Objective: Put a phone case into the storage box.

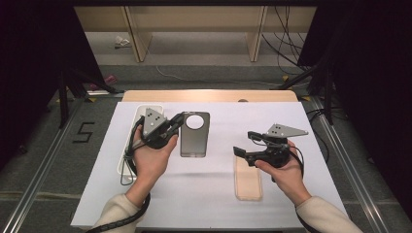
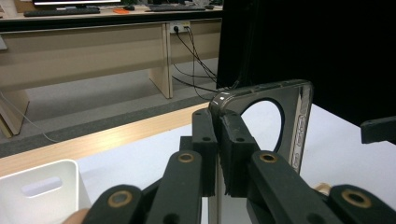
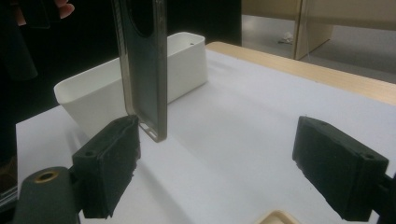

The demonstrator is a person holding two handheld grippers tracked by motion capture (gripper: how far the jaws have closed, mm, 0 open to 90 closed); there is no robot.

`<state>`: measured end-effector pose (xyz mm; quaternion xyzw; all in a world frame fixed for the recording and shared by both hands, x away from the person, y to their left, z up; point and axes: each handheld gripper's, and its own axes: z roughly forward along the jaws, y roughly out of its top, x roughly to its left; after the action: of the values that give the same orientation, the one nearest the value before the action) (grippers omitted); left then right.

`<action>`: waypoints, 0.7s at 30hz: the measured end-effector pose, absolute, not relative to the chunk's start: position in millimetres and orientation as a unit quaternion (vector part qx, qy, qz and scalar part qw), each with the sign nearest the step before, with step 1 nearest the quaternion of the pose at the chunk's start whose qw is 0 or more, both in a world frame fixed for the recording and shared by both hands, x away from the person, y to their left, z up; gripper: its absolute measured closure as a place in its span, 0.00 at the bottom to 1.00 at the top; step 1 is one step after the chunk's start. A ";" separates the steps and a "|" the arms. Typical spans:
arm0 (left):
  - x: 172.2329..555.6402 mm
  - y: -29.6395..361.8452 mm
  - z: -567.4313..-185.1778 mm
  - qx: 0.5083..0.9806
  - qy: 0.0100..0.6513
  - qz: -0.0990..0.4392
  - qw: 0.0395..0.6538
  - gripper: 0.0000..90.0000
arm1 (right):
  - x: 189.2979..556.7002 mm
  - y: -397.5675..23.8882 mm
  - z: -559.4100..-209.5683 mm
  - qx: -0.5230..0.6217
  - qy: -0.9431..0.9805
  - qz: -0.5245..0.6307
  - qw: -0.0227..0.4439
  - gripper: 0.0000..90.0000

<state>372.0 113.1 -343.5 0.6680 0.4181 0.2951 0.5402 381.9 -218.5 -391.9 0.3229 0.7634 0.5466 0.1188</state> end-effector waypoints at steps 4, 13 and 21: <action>372.8 116.4 -340.7 0.665 0.418 0.298 0.542 0.95 | 380.9 -221.1 -392.2 0.325 0.762 0.547 0.120 0.18; 375.1 124.0 -331.9 0.660 0.416 0.305 0.546 0.95 | 378.0 -226.0 -393.4 0.326 0.763 0.544 0.123 0.18; 378.0 132.9 -322.9 0.655 0.417 0.311 0.548 0.95 | 375.7 -231.1 -394.1 0.327 0.763 0.543 0.127 0.18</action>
<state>378.0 132.9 -322.9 0.6547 0.4174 0.3112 0.5480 375.7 -231.1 -394.1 0.3273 0.7627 0.5431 0.1271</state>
